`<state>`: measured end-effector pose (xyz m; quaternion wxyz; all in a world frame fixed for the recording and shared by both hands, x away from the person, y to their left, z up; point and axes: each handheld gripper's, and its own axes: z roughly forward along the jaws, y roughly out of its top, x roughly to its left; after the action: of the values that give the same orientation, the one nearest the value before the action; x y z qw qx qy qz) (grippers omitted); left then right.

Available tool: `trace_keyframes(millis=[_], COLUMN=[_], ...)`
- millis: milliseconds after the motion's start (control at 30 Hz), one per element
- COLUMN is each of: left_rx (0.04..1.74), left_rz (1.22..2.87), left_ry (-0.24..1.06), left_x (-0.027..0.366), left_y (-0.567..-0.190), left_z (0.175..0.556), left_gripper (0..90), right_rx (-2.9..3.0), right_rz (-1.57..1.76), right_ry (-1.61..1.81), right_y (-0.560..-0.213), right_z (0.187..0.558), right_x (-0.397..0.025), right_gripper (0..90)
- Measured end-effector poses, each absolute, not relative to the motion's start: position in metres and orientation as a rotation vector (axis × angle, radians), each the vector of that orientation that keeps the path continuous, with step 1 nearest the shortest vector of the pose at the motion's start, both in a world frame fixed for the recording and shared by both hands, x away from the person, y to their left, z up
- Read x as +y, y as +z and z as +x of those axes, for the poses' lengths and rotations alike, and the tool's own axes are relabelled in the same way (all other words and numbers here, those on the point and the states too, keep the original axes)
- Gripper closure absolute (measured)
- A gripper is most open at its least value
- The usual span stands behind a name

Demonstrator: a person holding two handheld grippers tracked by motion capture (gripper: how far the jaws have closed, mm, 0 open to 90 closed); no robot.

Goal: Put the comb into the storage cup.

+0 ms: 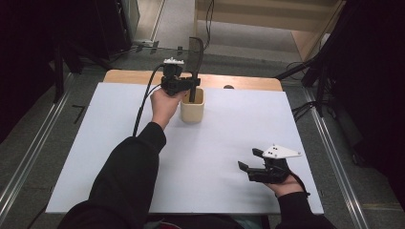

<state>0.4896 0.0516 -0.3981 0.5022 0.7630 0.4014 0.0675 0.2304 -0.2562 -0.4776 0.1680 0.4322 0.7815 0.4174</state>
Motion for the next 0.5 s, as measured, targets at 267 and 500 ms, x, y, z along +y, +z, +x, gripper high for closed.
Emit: trace_keyframes(millis=[267, 500], left_rx=[0.968, 0.973], left_rz=[1.839, 1.837], left_ry=[0.159, 0.155], left_x=[0.0519, 0.0525], left_y=[-0.4035, -0.4079], left_z=[0.4885, 0.4874], left_gripper=[72.7, 72.7], right_rx=[2.218, 2.216], right_rz=[1.235, 1.235], right_ry=[1.193, 1.193], right_y=[-0.4776, -0.4776], right_z=[0.2307, 0.2309], right_x=[-0.2559, -0.2562], right_gripper=[22.6, 22.6])
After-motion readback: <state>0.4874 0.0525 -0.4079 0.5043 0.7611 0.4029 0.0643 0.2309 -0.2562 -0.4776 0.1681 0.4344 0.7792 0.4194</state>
